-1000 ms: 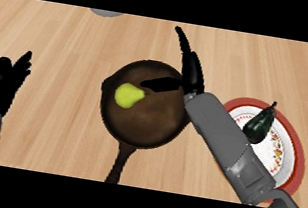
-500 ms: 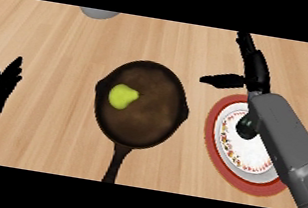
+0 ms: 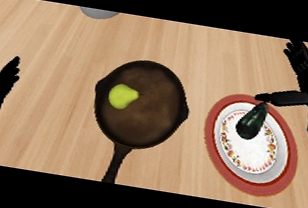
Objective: Pick the pear from the plate and place it in the pan
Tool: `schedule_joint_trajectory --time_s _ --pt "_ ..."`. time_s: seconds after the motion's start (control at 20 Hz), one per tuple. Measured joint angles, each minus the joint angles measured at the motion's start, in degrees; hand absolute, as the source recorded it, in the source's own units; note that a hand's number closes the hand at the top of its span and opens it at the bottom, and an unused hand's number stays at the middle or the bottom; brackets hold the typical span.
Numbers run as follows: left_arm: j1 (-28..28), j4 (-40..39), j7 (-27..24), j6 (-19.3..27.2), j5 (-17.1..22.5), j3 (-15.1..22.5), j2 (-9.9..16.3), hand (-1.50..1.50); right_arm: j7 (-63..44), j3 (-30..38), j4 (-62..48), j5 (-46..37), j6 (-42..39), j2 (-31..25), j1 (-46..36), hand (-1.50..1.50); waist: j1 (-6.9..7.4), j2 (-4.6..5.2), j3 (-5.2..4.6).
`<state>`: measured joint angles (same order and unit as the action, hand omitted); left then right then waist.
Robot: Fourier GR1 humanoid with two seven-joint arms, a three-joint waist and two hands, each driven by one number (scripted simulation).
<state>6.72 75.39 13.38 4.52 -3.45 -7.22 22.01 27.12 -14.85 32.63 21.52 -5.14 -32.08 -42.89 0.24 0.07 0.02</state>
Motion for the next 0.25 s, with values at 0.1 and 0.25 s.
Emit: schedule_joint_trajectory --time_s 0.1,0.25 --pt "0.04 0.2 0.26 -0.37 -0.03 -0.23 -0.08 0.0 1.57 1.29 -0.78 -0.54 -2.94 -2.06 0.86 -1.5 0.04 0.01 0.0" --pt "-0.46 0.66 0.1 0.39 -0.89 0.12 -1.27 0.0 3.84 2.76 -2.66 -1.6 -7.43 -5.08 1.72 -1.5 0.14 0.04 0.01"
